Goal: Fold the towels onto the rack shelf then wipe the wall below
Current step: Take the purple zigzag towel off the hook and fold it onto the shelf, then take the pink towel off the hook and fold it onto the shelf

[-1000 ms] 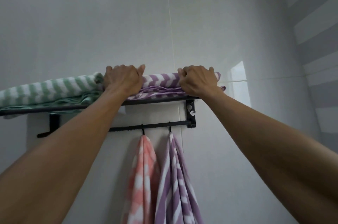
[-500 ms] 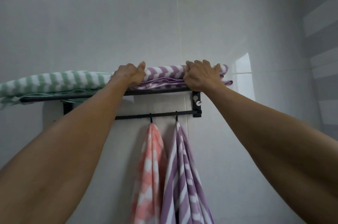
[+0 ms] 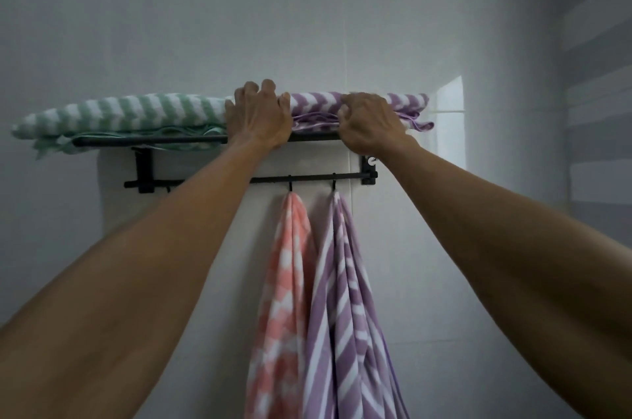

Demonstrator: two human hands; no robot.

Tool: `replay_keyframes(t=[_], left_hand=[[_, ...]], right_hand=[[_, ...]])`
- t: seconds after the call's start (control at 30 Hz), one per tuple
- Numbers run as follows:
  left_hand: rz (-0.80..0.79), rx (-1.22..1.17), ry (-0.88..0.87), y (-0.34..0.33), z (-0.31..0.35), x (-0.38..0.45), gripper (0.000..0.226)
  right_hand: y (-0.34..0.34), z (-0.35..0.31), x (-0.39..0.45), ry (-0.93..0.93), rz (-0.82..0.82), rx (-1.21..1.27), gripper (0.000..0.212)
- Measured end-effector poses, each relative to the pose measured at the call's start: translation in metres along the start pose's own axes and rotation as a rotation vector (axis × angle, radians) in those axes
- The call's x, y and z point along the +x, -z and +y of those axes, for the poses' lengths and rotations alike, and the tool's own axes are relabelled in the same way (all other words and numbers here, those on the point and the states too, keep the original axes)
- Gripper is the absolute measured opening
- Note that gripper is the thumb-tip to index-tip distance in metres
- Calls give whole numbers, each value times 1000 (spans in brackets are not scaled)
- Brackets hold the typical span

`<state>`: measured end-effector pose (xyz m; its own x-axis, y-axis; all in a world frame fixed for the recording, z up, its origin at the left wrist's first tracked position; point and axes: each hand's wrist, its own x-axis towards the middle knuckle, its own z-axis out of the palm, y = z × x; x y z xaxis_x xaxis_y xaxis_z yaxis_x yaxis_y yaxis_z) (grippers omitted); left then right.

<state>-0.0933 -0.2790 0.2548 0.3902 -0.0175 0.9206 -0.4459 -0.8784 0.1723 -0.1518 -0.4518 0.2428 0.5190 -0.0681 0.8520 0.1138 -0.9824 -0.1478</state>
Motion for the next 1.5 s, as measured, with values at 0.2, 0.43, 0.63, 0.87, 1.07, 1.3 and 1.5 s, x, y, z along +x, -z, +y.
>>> replay_keyframes(t=[0.2, 0.43, 0.63, 0.87, 1.07, 1.3, 1.5], left_hand=[[-1, -68, 15, 12, 5, -39, 42], [-170, -201, 173, -10, -8, -120, 20], [-404, -240, 362, -42, -37, -187, 14], [-469, -302, 456, -87, -71, -190, 18], [-519, -400, 448, -141, -95, -161, 44], [-506, -585, 351, -198, -110, -121, 44], [-416, -764, 307, -224, -118, -103, 17]], right_hand=[[8, -5, -33, -10, -33, 141, 34], [-28, 6, -92, -6, -245, 309, 36], [-79, 19, -135, -67, -444, 340, 23], [-136, 22, -124, -151, -498, 364, 25], [-194, 10, -90, -259, -484, 401, 28], [-250, 2, -63, -477, -326, 777, 40], [-265, -1, -35, -467, -130, 724, 15]])
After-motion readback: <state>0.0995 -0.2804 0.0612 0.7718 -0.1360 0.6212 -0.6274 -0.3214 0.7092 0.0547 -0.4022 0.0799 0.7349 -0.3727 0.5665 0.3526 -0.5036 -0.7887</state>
